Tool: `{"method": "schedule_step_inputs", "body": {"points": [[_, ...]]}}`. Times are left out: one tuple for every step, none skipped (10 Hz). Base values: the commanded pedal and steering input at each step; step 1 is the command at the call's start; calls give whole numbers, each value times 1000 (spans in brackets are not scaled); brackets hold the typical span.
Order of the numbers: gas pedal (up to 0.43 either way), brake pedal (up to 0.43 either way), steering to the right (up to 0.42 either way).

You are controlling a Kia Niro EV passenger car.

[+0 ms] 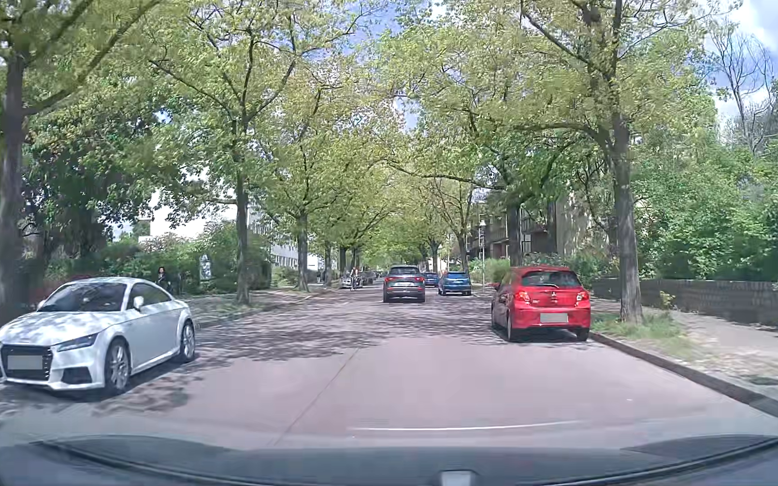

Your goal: Follow the waypoints while adhering to traffic rules and regulations

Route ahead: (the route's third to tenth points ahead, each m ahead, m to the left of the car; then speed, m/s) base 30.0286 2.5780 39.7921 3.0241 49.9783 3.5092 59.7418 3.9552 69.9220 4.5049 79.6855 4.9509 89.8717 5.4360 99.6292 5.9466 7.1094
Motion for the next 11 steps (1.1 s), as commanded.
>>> {"method": "schedule_step_inputs", "body": {"points": [[378,18,-6],[378,18,-6],[378,18,-5],[390,18,-1],[390,24,0],[390,18,0],[390,24,0],[398,18,0],[409,18,0],[409,18,-1],[409,18,-2]]}}
